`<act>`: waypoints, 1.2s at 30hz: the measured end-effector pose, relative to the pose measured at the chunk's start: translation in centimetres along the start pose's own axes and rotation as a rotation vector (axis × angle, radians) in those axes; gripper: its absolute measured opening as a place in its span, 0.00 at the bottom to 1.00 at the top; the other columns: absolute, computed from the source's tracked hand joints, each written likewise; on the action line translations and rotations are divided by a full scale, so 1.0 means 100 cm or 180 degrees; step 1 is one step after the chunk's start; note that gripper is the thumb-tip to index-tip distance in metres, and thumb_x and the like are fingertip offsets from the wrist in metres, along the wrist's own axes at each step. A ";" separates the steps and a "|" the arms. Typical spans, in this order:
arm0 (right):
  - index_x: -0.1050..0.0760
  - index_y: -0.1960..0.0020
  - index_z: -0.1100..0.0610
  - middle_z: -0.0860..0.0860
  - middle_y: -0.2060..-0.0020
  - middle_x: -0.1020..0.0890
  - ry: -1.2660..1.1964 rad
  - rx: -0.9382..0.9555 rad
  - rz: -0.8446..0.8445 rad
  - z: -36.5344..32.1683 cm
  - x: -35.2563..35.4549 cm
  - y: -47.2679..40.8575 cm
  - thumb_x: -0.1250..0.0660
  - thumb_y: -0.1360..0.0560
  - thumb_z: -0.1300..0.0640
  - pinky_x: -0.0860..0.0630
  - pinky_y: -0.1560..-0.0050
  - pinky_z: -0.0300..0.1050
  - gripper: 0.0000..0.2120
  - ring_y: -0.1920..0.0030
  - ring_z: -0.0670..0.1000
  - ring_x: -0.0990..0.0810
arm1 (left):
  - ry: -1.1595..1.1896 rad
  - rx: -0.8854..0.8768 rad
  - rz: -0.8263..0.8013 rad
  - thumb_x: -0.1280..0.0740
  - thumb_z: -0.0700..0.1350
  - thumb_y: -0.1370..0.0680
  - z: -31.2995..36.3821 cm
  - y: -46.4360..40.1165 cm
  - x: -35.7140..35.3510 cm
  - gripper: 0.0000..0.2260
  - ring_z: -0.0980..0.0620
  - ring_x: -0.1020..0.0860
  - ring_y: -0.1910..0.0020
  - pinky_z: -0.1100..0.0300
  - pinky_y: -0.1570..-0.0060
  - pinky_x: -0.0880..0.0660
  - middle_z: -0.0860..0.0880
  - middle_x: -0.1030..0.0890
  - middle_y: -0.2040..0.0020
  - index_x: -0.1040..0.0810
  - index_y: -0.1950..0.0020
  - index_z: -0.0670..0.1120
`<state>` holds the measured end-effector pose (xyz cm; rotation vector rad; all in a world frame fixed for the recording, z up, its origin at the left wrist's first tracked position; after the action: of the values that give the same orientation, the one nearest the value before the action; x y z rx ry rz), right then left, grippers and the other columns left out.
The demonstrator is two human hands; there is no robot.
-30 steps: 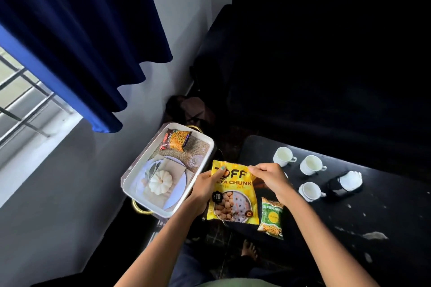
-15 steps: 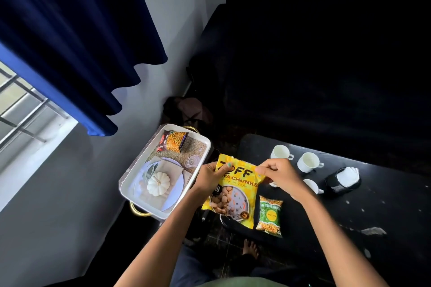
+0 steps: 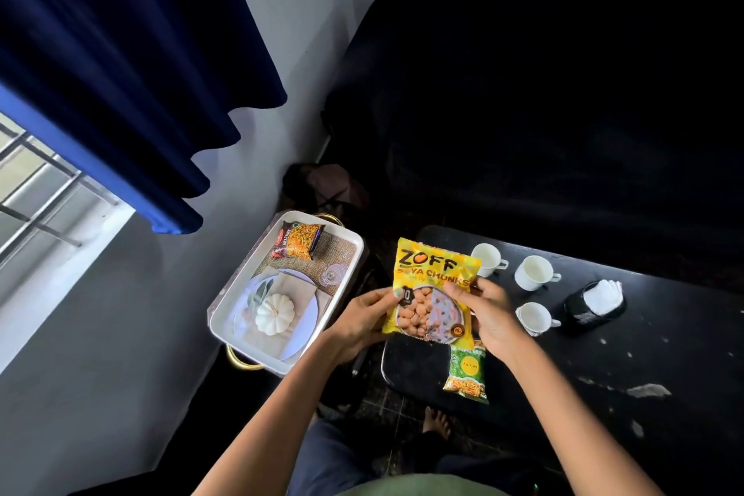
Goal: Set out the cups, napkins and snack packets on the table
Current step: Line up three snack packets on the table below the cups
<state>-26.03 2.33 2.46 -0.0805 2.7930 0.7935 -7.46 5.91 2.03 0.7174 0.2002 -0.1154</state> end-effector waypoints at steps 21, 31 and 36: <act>0.24 0.42 0.60 0.58 0.49 0.16 -0.0004 -0.0458 -0.0134 0.022 0.036 0.016 0.22 0.44 0.62 0.23 0.44 0.58 0.31 0.47 0.60 0.18 | -0.0235 0.0146 0.0011 0.27 0.43 0.27 -0.022 -0.024 -0.044 0.14 0.41 0.17 0.53 0.45 0.50 0.20 0.40 0.16 0.50 0.21 0.44 0.39; 0.21 0.49 0.60 0.57 0.54 0.14 -0.0627 -0.0639 0.0432 0.060 0.097 0.031 0.24 0.39 0.61 0.20 0.55 0.50 0.19 0.51 0.59 0.16 | -0.0565 0.0536 -0.0086 0.28 0.37 0.28 -0.062 -0.053 -0.093 0.10 0.43 0.17 0.55 0.45 0.47 0.21 0.41 0.16 0.51 0.21 0.48 0.42; 0.21 0.49 0.61 0.58 0.54 0.15 -0.0847 -0.0862 0.1023 0.090 0.143 0.039 0.27 0.34 0.65 0.20 0.57 0.50 0.13 0.54 0.59 0.16 | -0.0962 0.0960 -0.0257 0.31 0.43 0.25 -0.089 -0.067 -0.122 0.12 0.52 0.18 0.56 0.57 0.53 0.21 0.46 0.16 0.50 0.21 0.41 0.47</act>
<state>-38.52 10.55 -6.39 0.4068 2.4628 1.1595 -21.75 7.28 -6.11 0.9813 -0.0802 -0.3335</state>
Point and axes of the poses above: each hand's wrist, its own y-axis away from the middle knuckle, its own x-axis out of the back of the hand, z = x × y, the point moved 6 cm from there along -y, towards the middle knuckle
